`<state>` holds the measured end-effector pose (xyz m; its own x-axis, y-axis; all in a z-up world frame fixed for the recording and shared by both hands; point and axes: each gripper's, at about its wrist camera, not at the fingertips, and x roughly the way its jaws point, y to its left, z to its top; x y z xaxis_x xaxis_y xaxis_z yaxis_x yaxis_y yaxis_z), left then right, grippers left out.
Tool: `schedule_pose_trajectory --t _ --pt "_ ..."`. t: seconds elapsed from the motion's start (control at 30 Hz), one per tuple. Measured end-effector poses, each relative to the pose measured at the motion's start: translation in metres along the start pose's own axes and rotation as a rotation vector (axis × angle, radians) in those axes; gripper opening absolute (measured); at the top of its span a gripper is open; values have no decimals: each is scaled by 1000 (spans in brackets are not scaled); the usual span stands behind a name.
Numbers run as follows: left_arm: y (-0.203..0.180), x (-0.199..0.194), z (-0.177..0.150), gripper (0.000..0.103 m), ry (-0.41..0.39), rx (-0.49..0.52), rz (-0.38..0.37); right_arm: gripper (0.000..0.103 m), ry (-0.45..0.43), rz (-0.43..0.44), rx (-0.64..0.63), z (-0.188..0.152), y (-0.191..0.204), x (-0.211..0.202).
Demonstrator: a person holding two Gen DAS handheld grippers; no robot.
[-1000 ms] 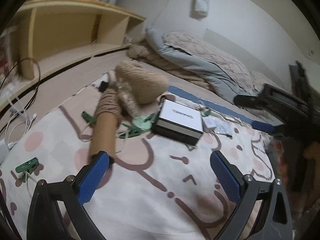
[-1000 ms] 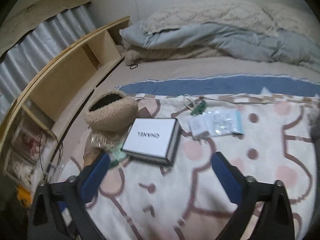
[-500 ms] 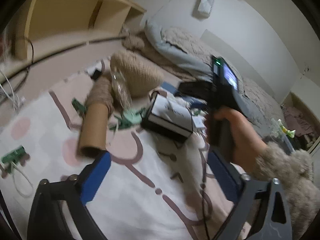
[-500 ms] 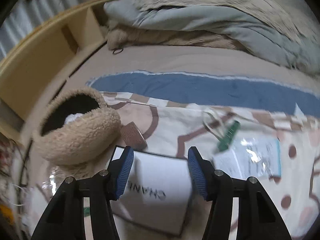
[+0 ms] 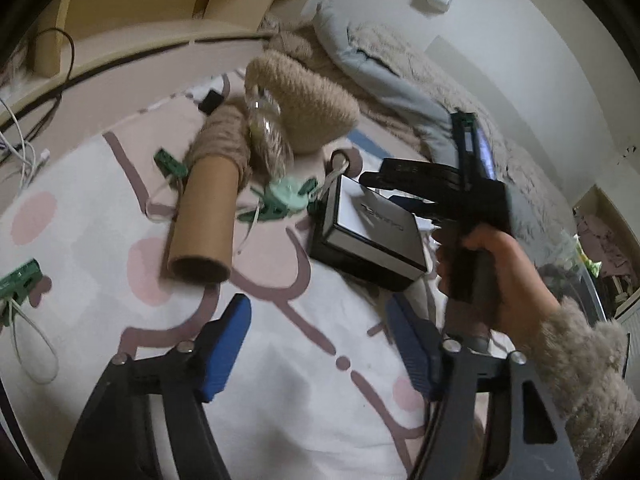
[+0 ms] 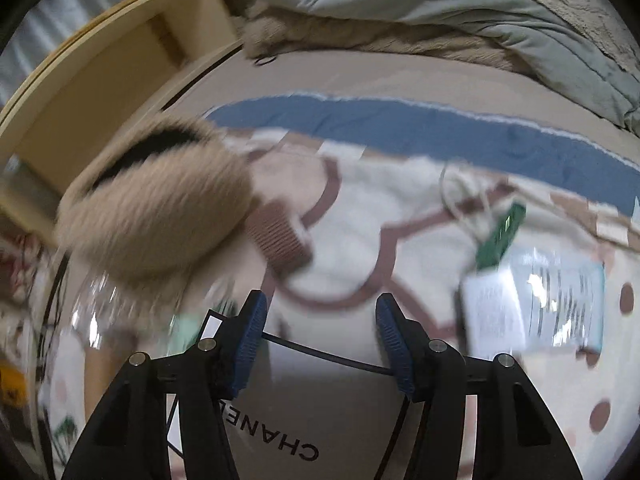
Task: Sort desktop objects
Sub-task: 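Close the left gripper on the CHANEL box while the right gripper lets go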
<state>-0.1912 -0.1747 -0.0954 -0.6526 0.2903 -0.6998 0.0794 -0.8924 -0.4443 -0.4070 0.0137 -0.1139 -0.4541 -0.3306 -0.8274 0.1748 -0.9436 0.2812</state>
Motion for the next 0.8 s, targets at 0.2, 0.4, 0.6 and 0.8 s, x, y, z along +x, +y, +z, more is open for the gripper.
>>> schedule_pose_trajectory --t 0.2,0.4,0.6,0.8 --pt "-6 10 -6 64 41 18 -18 57 35 64 -48 -56 5 -34" --pt "-29 31 -25 52 150 89 -69 57 56 103 -25 -103 -8 -69" --pt "-52 32 -37 51 186 148 -129 58 18 94 51 -133 -38 -111" --pt "-52 30 -38 49 191 149 -140 58 -71 88 164 -171 -78 -171"
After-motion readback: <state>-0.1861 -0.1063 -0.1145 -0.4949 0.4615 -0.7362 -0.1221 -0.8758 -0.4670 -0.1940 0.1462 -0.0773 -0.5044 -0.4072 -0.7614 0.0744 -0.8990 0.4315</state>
